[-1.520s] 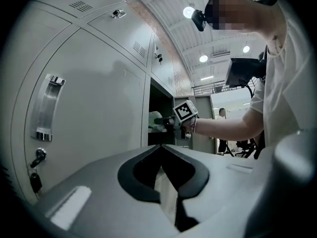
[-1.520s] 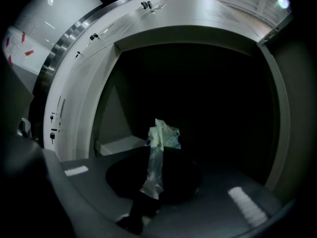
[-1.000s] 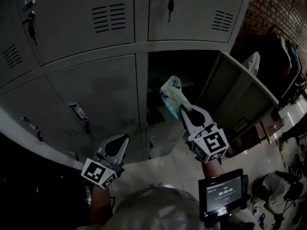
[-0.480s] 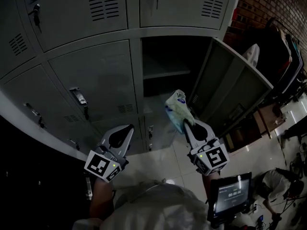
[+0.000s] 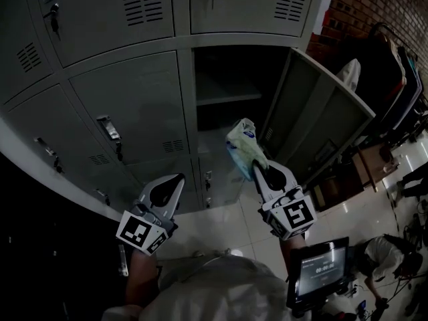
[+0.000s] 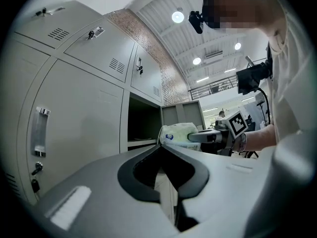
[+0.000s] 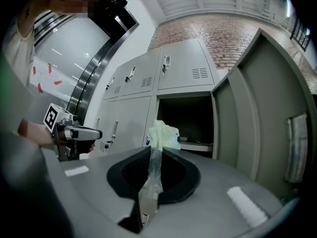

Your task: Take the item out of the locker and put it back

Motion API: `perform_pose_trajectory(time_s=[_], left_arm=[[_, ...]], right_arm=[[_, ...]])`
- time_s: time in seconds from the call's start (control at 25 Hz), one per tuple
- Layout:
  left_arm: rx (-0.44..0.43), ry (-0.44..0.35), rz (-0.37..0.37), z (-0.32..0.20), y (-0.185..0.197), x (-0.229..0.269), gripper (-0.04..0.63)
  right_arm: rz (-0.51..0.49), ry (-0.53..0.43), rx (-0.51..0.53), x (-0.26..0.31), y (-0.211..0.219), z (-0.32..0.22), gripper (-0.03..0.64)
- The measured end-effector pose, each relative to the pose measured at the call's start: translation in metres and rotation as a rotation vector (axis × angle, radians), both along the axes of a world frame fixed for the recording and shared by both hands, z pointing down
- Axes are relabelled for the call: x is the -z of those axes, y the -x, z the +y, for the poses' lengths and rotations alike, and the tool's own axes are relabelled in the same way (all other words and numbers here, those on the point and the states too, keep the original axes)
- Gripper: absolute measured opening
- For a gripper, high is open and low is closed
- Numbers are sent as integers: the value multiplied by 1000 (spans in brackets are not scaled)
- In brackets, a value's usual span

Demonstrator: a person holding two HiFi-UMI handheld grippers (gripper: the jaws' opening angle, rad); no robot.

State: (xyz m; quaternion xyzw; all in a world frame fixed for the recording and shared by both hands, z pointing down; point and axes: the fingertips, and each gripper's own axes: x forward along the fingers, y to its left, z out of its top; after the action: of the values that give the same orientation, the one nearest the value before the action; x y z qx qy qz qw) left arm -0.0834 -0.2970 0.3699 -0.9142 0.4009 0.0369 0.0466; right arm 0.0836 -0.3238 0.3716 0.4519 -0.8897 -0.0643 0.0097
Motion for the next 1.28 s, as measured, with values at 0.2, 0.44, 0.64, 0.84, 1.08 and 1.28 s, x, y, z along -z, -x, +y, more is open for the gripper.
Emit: perform_pose_trajectory(time_s=[0.2,0.44,0.64,0.84,1.08,1.28], left_arm=[[19,-8,5,-4,6,1,5],[33,-8,7,-12,15,2,5],[47,-8,0,-27,29,2,5],[77,-20,-1,-50,52,9,5],[78,17,-2,-69,66,1,6],[59,16,-6,-80,68,1,5]], right_arm=[[-9,-27,6,9,4,-10,15],[4,-76,-32,39,-1,-57,15],[-7,-63,-70,58,0,-123,17],[57,-23,-94,56,18,-180,18],[139,70,-136,28,35,-230,21],[184,72,-129,24,45,-242,61]])
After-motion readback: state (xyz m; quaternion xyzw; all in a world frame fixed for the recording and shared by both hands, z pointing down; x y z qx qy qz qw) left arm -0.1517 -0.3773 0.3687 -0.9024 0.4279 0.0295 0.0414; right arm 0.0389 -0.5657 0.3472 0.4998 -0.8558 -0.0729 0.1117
